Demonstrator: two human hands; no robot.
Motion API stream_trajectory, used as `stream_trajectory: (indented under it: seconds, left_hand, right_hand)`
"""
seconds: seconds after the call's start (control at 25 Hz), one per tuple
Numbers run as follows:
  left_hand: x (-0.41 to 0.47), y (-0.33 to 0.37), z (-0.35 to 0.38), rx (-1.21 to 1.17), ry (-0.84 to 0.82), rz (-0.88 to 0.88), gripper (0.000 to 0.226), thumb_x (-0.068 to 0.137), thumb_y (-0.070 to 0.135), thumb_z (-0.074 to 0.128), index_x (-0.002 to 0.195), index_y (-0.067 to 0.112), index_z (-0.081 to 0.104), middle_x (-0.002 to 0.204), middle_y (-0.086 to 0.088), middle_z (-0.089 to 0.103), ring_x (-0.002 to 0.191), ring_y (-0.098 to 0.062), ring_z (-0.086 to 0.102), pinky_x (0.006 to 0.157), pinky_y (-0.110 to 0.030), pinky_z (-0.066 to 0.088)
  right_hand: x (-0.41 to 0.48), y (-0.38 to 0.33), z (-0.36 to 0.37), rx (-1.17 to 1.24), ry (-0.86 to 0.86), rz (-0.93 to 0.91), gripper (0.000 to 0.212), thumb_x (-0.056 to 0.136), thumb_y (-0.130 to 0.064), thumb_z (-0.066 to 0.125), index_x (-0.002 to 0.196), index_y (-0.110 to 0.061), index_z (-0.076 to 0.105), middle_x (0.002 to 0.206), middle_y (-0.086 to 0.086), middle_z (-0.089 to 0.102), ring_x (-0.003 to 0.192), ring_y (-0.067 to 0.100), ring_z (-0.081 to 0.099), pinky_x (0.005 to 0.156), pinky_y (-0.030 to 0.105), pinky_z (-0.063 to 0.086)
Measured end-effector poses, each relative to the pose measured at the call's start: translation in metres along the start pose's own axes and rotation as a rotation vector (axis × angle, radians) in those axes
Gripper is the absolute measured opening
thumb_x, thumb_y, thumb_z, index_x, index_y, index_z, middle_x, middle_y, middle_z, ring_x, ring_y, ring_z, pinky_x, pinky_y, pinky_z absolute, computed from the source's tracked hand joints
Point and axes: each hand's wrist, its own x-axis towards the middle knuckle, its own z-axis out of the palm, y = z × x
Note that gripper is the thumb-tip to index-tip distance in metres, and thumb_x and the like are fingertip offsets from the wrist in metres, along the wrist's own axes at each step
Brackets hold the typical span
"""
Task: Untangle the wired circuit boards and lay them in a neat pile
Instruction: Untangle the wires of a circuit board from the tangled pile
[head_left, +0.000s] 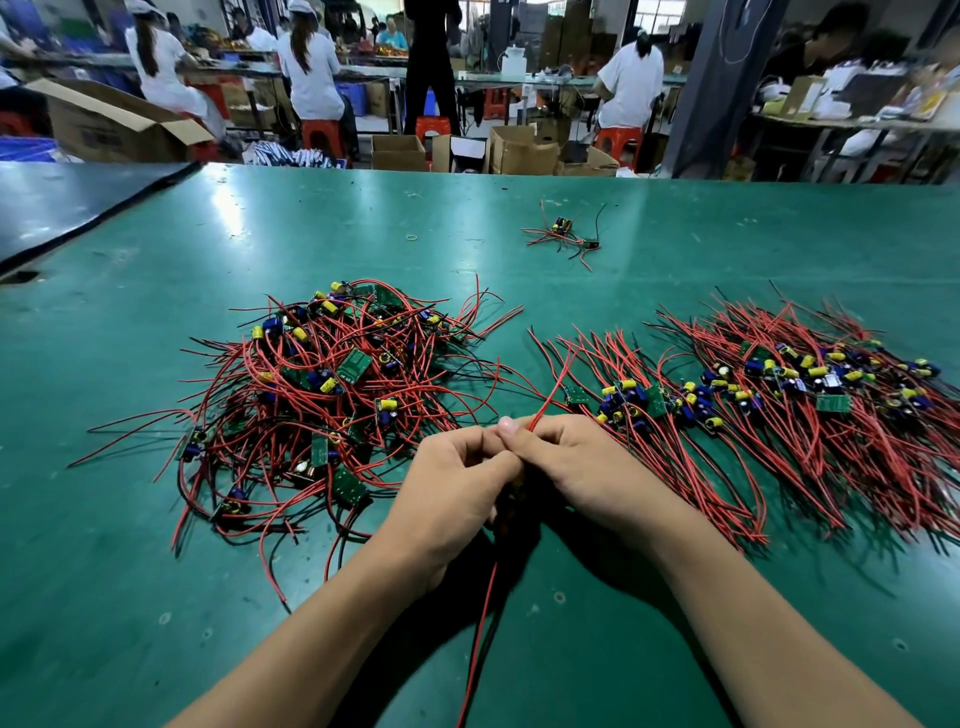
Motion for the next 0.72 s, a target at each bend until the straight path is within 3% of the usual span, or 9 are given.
stream_trajectory:
  seconds: [0.12, 0.24, 0.32, 0.4, 0.48, 0.56, 0.64, 0.72]
  left_hand:
    - [-0.001, 0.002, 0.000, 0.065, -0.027, -0.017, 0.025, 0.087, -0.003, 0.059, 0.064, 0.007, 0.054, 0.058, -0.012, 0.046, 0.043, -0.017, 0.039, 0.042, -0.021, 0.031]
    - [0.001, 0.002, -0.001, 0.099, -0.039, -0.026, 0.022, 0.086, -0.002, 0.061, 0.067, 0.006, 0.057, 0.060, -0.014, 0.048, 0.041, -0.015, 0.039, 0.043, -0.023, 0.031]
    - [0.002, 0.002, -0.002, 0.121, -0.055, -0.032, 0.019, 0.085, -0.001, 0.063, 0.068, 0.006, 0.059, 0.057, -0.010, 0.051, 0.042, -0.016, 0.040, 0.044, -0.024, 0.032]
    - [0.001, 0.002, -0.002, 0.143, -0.094, -0.040, 0.016, 0.085, 0.002, 0.065, 0.070, 0.007, 0.062, 0.057, -0.007, 0.054, 0.045, -0.017, 0.042, 0.046, -0.025, 0.033]
    - [0.001, 0.003, -0.003, 0.134, -0.119, -0.053, 0.015, 0.086, 0.003, 0.066, 0.072, 0.007, 0.063, 0.060, -0.008, 0.054, 0.049, -0.018, 0.044, 0.047, -0.025, 0.034]
    - [0.002, 0.004, -0.005, 0.096, -0.120, -0.069, 0.014, 0.086, 0.003, 0.065, 0.072, 0.007, 0.064, 0.061, -0.006, 0.054, 0.049, -0.017, 0.047, 0.047, -0.024, 0.038]
    - [0.001, 0.004, -0.005, 0.068, -0.116, -0.086, 0.012, 0.086, 0.003, 0.064, 0.074, 0.007, 0.066, 0.063, -0.007, 0.056, 0.050, -0.017, 0.050, 0.049, -0.026, 0.039]
    - [0.001, 0.003, -0.004, 0.056, -0.086, -0.091, 0.010, 0.086, 0.005, 0.066, 0.077, 0.005, 0.070, 0.067, -0.011, 0.059, 0.056, -0.020, 0.051, 0.054, -0.030, 0.040]
  right_hand:
    - [0.000, -0.001, -0.007, -0.143, -0.016, 0.010, 0.044, 0.104, -0.029, 0.052, 0.068, -0.008, 0.066, 0.073, -0.002, 0.060, 0.065, 0.009, 0.050, 0.061, 0.023, 0.039]
    - [0.006, 0.003, -0.011, -0.248, 0.055, 0.014, 0.038, 0.105, -0.029, 0.052, 0.092, -0.001, 0.074, 0.093, 0.006, 0.074, 0.083, 0.019, 0.062, 0.079, 0.037, 0.049]
    - [0.008, 0.004, -0.013, -0.346, 0.168, -0.001, 0.031, 0.103, -0.031, 0.054, 0.100, -0.013, 0.078, 0.101, -0.001, 0.075, 0.099, 0.014, 0.067, 0.091, 0.027, 0.048]
    - [0.009, 0.003, -0.019, -0.398, 0.285, -0.031, 0.027, 0.102, -0.033, 0.056, 0.097, -0.019, 0.079, 0.101, -0.006, 0.074, 0.099, 0.007, 0.065, 0.085, 0.013, 0.043]
    - [0.009, 0.006, -0.022, -0.395, 0.352, -0.085, 0.027, 0.100, -0.035, 0.058, 0.092, -0.020, 0.079, 0.096, -0.010, 0.072, 0.092, 0.002, 0.063, 0.078, 0.007, 0.040]
    - [0.010, 0.009, -0.022, -0.387, 0.389, -0.122, 0.030, 0.098, -0.039, 0.060, 0.087, -0.020, 0.080, 0.080, -0.017, 0.070, 0.078, -0.005, 0.062, 0.072, 0.007, 0.039]
    - [0.010, 0.011, -0.019, -0.302, 0.389, -0.078, 0.036, 0.098, -0.043, 0.059, 0.082, -0.018, 0.079, 0.053, -0.018, 0.057, 0.052, -0.002, 0.052, 0.054, 0.009, 0.036]
    - [0.010, 0.010, -0.015, -0.019, 0.331, 0.026, 0.042, 0.098, -0.045, 0.058, 0.077, -0.015, 0.077, 0.045, -0.012, 0.040, 0.038, 0.003, 0.035, 0.041, 0.014, 0.030]
